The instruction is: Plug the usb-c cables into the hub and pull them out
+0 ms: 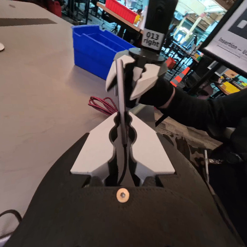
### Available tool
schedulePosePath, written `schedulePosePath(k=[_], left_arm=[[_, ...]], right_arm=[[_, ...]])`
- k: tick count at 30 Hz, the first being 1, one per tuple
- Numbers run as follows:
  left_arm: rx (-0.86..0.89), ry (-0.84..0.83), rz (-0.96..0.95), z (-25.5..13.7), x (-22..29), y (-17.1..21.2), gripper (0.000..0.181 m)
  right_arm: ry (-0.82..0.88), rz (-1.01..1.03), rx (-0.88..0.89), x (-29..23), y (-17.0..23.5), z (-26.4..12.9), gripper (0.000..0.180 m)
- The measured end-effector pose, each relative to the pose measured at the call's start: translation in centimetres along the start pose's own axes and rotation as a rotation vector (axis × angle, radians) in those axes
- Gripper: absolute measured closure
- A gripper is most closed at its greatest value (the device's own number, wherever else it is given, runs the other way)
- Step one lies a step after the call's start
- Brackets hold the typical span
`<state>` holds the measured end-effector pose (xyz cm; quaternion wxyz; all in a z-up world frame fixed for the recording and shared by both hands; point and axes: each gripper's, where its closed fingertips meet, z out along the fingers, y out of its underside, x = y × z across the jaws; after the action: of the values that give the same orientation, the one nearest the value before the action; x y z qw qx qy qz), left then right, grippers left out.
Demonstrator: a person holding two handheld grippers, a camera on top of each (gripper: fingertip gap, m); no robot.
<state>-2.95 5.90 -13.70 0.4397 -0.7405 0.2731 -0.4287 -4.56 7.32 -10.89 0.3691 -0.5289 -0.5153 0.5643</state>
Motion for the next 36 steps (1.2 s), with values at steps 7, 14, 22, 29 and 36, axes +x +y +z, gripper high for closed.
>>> schedulePosePath(k=[7, 14, 22, 29, 36], left_arm=[[0.089, -0.036, 0.061, -1.4, 0.8, -2.2, 0.158], [0.359, -0.286, 0.135, -7.8, 0.3, -6.9, 0.144], [0.337, -0.323, 0.001, -7.2, -1.0, -2.2, 0.145], [0.269, -0.349, -0.049, -4.9, -2.4, 1.5, 0.145], [0.262, -0.347, -0.054, -4.7, -2.6, 1.6, 0.144]], right_arm=[[-0.029, 0.011, -0.046, -2.2, -2.1, 0.2, 0.173], [0.114, -0.102, 0.007, -1.7, -9.8, -3.7, 0.172], [0.335, -0.252, 0.081, 0.6, -19.4, -12.6, 0.172], [0.534, -0.274, 0.089, 3.9, -22.6, -21.4, 0.173], [0.631, -0.097, 0.085, 10.2, -18.1, -27.5, 0.173]])
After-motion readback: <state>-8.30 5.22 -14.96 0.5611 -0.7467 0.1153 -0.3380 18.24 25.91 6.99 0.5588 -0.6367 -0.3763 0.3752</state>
